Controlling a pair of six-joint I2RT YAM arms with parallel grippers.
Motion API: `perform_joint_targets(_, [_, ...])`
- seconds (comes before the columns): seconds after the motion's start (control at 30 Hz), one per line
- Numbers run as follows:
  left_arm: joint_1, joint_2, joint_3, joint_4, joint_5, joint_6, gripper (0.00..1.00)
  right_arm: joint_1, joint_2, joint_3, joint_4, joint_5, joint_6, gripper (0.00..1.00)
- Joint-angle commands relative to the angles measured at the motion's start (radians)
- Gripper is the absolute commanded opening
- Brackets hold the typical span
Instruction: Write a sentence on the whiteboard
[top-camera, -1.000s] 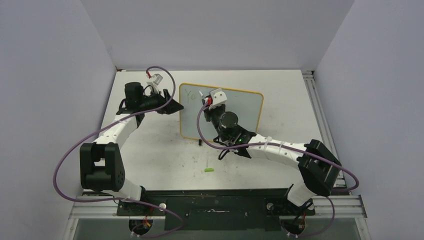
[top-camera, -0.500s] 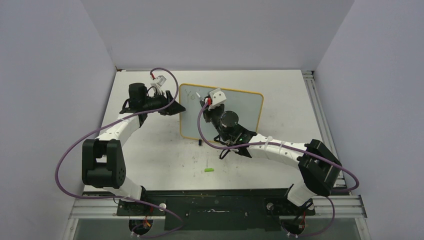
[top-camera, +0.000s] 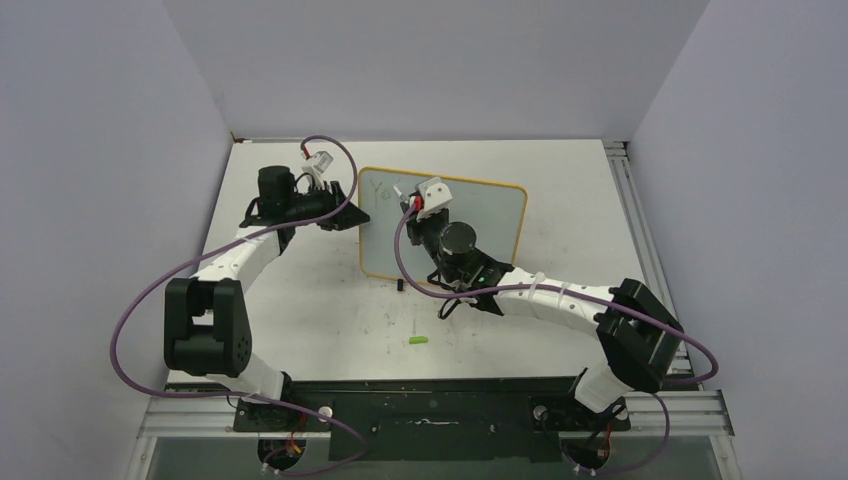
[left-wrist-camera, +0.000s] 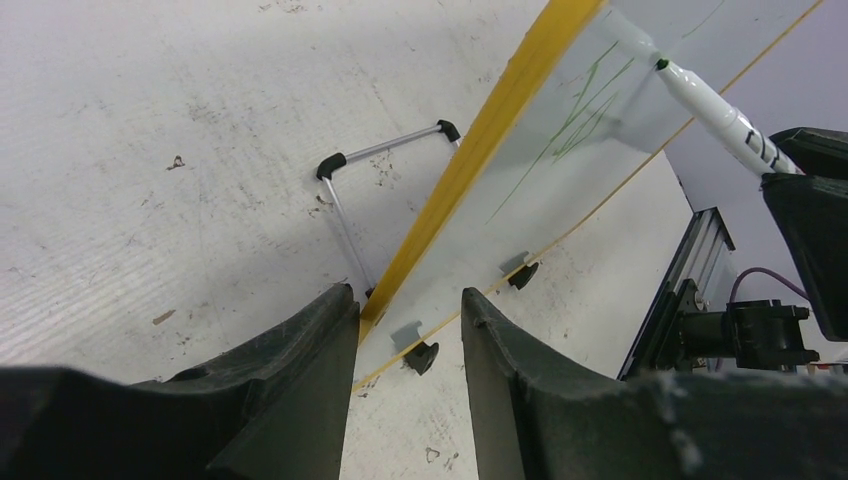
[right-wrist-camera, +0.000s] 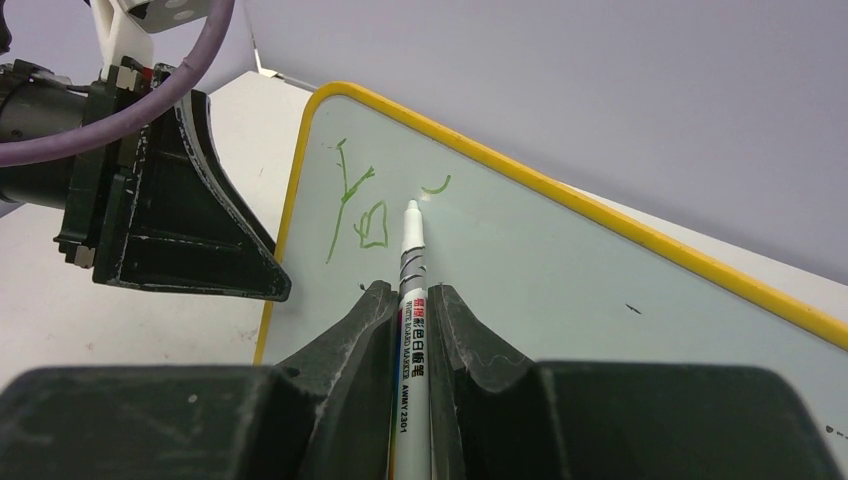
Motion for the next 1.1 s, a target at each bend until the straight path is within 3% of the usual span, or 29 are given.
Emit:
perform_joint_targets(0.0, [-0.002,0.003,0.023,0.031,0.015,0.012,0.39,-0.001,-0.018,0.010,0.006,0.028,0.013,0.05])
perform_joint_targets(1.07, [-0.004,0.000,0.023,0.029,0.011,0.017,0.33,0.027,-0.045,-0.025,-0.031,0.118,0.000,0.05])
